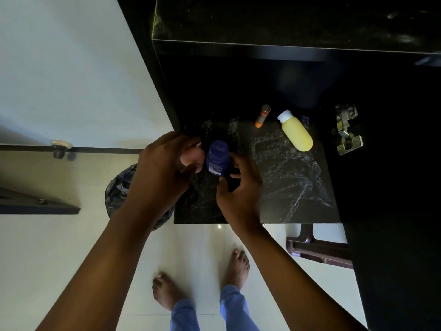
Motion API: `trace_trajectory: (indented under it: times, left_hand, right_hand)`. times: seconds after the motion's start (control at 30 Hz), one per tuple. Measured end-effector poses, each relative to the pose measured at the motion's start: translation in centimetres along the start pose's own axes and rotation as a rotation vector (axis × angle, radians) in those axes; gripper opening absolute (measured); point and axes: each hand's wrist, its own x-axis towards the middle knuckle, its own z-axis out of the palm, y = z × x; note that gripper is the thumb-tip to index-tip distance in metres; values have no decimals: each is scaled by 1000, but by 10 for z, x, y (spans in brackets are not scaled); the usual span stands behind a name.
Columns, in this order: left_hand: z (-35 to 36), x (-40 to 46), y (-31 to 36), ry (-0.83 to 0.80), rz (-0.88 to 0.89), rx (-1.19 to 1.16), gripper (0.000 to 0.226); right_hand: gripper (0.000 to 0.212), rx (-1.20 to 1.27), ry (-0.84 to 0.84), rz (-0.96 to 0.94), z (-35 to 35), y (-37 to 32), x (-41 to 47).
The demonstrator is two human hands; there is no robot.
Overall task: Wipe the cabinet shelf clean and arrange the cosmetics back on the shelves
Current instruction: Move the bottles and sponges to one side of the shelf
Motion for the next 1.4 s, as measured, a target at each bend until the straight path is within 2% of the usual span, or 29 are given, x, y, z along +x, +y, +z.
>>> trace_trajectory:
  times: [0.07, 0.17, 0.23, 0.3, 0.4, 0.5, 0.63, 0.77, 0.83, 0.97, 1.1, 1.2, 1.4]
  left_hand:
    - [-5, -3, 2, 25, -1, -25, 56]
    - [-19, -9, 9, 184, 17, -65, 53]
    - [-30, -7, 24, 303, 43, -77, 41]
    - [-35, 5, 43, 337, 77, -106, 29]
    - [-37, 36, 71, 241, 123, -102, 24]
    - [-29, 70, 93, 52, 109, -15, 31]
    - [-6, 105, 118, -163, 5, 137, 38]
    - [25, 129, 137, -303, 4, 330, 36]
    - [42, 142, 145, -353, -5, 390, 41]
    - [72, 158, 152, -471, -37, 477, 35]
    - [85, 164, 151, -460, -75, 527, 39]
    - [88, 162, 154, -405, -107, 461, 43]
    - [82, 155, 156, -330, -35, 388, 45]
  right_hand:
    - [61, -5, 9, 0, -8, 1, -3]
    - [58, -54, 86, 21, -25, 4, 0]
    - [50, -110, 146, 56, -37, 7, 10]
    - [41, -185, 195, 67, -48, 12, 27]
    - [39, -279, 262, 15, -61, 18, 58]
    - [41, -391, 286, -20, -73, 23, 85]
    - [41, -525, 219, -54, -86, 27, 110]
    - [43, -621, 130, 29, -91, 30, 124]
    - [43, -610, 124, 65, -95, 33, 124]
    - [42, -619, 129, 95, -100, 40, 119]
    - [40, -626, 108, 142, -101, 45, 116]
    - [42, -626, 117, 171, -101, 44, 114]
    - [39, -529, 174, 230, -100, 41, 112]
